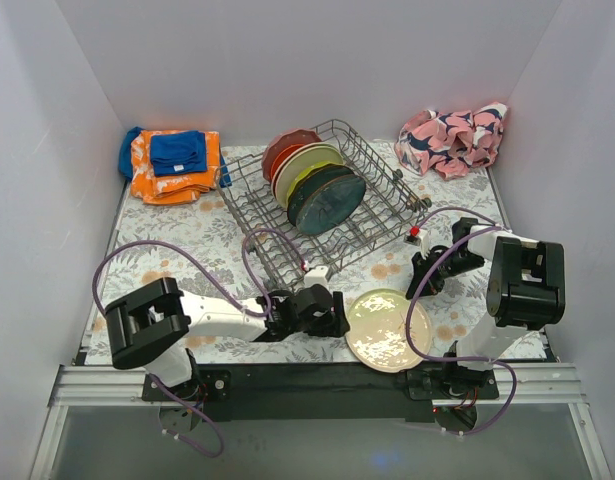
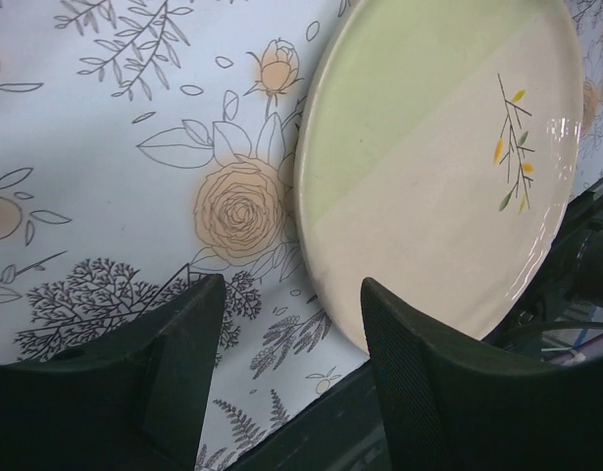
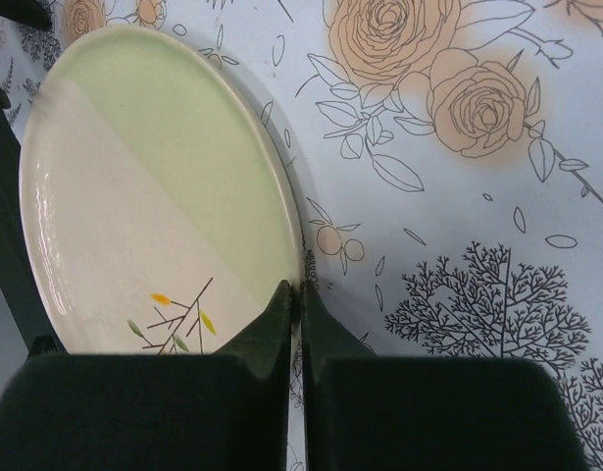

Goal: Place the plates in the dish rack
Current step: Grab a plate with the left arm

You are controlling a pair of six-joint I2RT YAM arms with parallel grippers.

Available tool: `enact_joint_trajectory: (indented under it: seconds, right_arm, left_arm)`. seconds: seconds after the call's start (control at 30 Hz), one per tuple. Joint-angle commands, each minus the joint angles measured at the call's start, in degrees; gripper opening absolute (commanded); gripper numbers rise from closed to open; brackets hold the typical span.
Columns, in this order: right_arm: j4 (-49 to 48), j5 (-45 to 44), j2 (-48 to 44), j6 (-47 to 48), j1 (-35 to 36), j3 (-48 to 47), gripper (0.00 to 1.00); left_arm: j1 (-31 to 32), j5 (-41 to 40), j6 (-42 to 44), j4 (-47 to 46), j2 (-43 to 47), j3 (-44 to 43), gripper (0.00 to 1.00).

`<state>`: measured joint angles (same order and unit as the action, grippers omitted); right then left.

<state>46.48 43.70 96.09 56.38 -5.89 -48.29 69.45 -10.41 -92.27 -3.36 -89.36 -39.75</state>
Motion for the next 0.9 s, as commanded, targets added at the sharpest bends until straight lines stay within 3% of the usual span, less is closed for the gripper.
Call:
enact_joint_trajectory:
  seconds: [0.0, 0.5, 0.73, 0.87]
  right_arm:
    - [0.9, 0.6, -0.8, 3.4, 1.1, -2.3, 0.01]
    - [-1.6, -3.0, -3.3, -0.1, 3.8, -0.9, 0.02]
    - [-2.1, -9.0, -10.2, -3.2, 3.1, -2.2, 0.41]
    - [-2.1, -11.4, -13.2, -4.0, 2.9, -0.4, 0.46]
  left_arm:
    - [-0.9, 3.7, -2.3, -0.4, 4.6, 3.4, 0.56]
    - [-0.9, 6.6, -13.2, -0.2, 3.0, 2.7, 0.53]
    - [-0.9, 8.0, -16.1, -1.5, 1.6, 3.6, 0.52]
    - [-0.9, 8.7, -16.9, -5.7, 1.6, 6.0, 0.52]
